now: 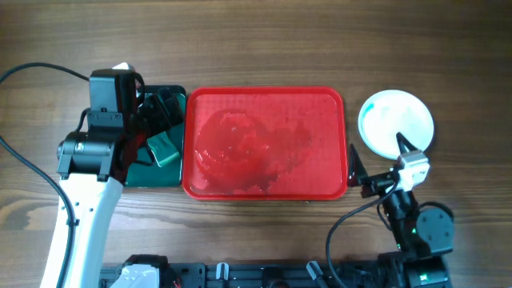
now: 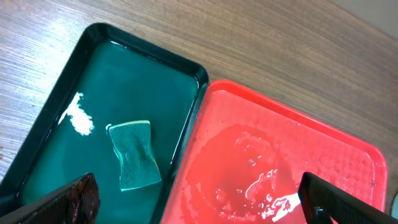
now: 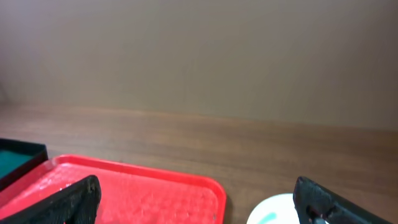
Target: Clean dirty plates on tray and stack at the side
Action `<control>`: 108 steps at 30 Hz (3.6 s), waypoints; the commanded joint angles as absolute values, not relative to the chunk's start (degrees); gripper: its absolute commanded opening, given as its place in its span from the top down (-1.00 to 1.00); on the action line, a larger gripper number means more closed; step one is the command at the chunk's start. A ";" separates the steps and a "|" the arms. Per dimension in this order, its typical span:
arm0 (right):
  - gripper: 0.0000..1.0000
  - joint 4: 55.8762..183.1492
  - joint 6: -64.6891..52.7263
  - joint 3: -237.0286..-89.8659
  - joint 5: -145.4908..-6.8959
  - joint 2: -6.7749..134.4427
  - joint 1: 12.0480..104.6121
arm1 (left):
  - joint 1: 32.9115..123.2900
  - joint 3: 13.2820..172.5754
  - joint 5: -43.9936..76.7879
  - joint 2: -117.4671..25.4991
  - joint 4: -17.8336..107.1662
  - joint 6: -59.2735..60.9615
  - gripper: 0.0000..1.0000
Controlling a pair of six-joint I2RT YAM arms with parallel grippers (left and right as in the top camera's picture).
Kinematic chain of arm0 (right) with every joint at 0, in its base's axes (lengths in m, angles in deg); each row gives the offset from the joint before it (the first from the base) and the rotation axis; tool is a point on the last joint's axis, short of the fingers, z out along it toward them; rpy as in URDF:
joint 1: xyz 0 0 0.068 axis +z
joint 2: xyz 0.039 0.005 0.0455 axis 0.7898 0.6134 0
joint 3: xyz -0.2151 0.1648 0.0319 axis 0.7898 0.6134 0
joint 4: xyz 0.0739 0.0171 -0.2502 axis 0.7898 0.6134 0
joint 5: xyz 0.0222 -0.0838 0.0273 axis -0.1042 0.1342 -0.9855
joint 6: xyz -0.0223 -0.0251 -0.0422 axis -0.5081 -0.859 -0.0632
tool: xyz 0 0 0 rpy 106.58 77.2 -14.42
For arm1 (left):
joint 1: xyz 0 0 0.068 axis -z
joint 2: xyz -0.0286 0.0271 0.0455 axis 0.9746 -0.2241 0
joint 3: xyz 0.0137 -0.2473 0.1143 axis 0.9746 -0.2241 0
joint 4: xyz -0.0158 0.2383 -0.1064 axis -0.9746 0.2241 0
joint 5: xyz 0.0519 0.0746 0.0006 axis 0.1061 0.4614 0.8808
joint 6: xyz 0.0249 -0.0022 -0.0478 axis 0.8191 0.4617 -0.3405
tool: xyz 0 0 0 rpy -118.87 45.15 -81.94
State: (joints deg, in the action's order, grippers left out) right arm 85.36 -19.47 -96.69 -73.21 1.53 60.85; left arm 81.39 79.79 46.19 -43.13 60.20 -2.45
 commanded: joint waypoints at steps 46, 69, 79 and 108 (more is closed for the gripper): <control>-0.99 86.45 -16.71 -89.87 -73.19 -6.29 60.66 | 75.97 15.10 47.06 25.50 17.99 -2.16 -1.00; -0.99 86.45 -16.69 -89.87 -73.19 -6.29 60.66 | 76.01 15.10 47.04 25.50 17.97 -2.16 -1.00; -1.00 86.45 -16.74 -89.87 -73.19 -6.29 60.66 | 76.01 15.10 47.04 25.50 17.97 -2.16 -1.00; -0.99 86.45 -16.71 -89.87 -73.19 -6.29 60.66 | 76.01 15.10 47.04 25.50 17.97 -2.16 -1.00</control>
State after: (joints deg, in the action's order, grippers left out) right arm 86.67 -17.54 -89.93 -73.21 -5.84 60.85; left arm 76.28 15.51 46.28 24.87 18.27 -1.83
